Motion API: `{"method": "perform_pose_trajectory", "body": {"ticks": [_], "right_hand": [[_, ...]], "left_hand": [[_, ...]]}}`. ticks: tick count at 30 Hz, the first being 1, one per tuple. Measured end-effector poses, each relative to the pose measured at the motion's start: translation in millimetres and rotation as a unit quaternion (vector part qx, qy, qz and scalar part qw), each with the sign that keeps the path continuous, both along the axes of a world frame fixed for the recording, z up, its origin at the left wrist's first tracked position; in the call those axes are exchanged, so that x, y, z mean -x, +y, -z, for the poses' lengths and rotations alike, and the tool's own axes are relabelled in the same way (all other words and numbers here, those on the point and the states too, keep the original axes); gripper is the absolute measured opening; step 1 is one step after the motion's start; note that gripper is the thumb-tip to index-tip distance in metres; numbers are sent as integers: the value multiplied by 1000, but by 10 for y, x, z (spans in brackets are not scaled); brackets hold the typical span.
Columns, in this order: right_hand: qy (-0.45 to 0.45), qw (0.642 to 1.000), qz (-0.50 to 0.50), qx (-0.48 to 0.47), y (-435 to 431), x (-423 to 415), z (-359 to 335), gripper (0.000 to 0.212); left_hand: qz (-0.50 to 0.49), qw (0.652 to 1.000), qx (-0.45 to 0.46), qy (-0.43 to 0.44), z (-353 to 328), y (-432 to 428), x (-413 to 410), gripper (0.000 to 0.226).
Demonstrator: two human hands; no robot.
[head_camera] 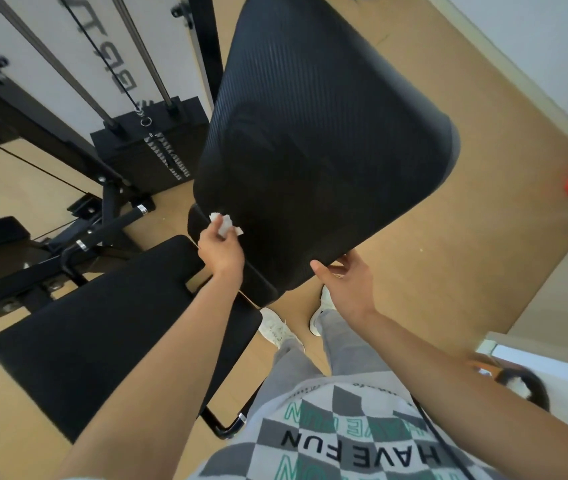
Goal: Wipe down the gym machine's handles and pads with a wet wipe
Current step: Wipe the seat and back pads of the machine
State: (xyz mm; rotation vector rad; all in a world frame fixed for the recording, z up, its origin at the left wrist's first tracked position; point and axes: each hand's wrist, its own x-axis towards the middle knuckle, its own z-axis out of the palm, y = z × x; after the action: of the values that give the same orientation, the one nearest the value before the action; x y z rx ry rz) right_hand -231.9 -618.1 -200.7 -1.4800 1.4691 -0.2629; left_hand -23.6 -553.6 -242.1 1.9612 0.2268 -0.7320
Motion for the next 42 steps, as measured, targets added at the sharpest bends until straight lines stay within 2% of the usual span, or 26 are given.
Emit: {"method": "perform_pose_trajectory", "body": {"ticks": [2, 5, 7, 8, 11, 14, 17, 21, 28, 33, 36, 42], "right_hand": [[-4, 1000, 2, 0, -8, 6, 7, 46], [-10, 1000, 8, -7, -18, 15, 15, 42], [-15, 1000, 7, -10, -24, 25, 28, 40], [-17, 1000, 6, -11, -28, 30, 31, 39], [-21, 1000, 1, -13, -42, 41, 29, 42], [-15, 1000, -7, -10, -46, 44, 9, 44], [-10, 1000, -12, -9, -49, 43, -8, 42], [-3, 1000, -13, -7, -41, 26, -14, 43], [-2, 1000, -21, 8, -16, 29, -28, 44], [12, 999, -29, 16, 9, 9, -21, 42], [9, 999, -32, 29, 38, 11, 5, 46], [5, 998, -42, 44, 70, 22, 80, 49]], "left_hand": [[54, 994, 39, -91, -177, -92, 124, 41], [131, 950, 151, -242, -491, -336, 53, 45], [167, 924, 161, -305, -570, -505, -153, 48], [170, 921, 148, -317, -582, -566, -270, 50], [136, 955, 76, -252, -412, -548, -549, 52], [75, 990, 45, -111, -56, -261, -576, 49], [49, 998, -2, -31, 138, -6, -312, 44], [67, 996, -50, -39, 59, 142, 304, 37], [113, 987, 65, -98, -183, 206, 1119, 17], [19, 1000, -13, -4, 332, 385, 1047, 12], [12, 997, -65, 36, 691, 527, 1056, 12], [-22, 992, -79, 98, 1016, 683, 1243, 15]]}}
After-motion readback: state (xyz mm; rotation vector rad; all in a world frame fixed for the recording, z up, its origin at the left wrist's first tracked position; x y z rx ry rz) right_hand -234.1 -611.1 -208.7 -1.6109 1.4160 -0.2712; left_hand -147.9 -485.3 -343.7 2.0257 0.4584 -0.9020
